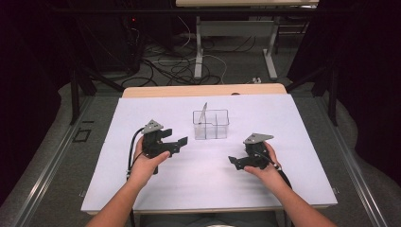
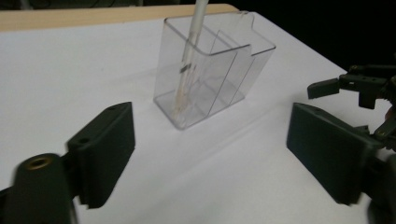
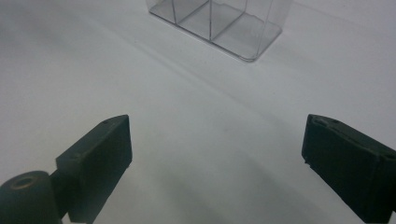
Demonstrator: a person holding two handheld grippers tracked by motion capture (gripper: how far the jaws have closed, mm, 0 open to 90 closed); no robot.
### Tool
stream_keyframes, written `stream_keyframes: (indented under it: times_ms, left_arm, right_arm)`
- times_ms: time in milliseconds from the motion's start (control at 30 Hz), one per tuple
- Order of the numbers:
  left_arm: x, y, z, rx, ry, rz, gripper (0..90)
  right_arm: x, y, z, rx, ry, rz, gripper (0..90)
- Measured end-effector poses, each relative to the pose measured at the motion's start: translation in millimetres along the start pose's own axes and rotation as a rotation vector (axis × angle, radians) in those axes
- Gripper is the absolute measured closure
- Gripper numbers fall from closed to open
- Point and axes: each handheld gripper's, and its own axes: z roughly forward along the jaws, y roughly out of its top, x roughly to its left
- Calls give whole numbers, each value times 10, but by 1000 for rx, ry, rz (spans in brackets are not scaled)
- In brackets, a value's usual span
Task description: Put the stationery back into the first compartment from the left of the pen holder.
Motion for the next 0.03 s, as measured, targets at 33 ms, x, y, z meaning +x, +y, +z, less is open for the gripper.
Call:
stream_keyframes:
  times_ms: [33]
  left_arm:
    - [17, -15, -20, 2, 10, 5, 149]
  right_arm:
    - [-11, 2, -10, 3, 3, -4, 80]
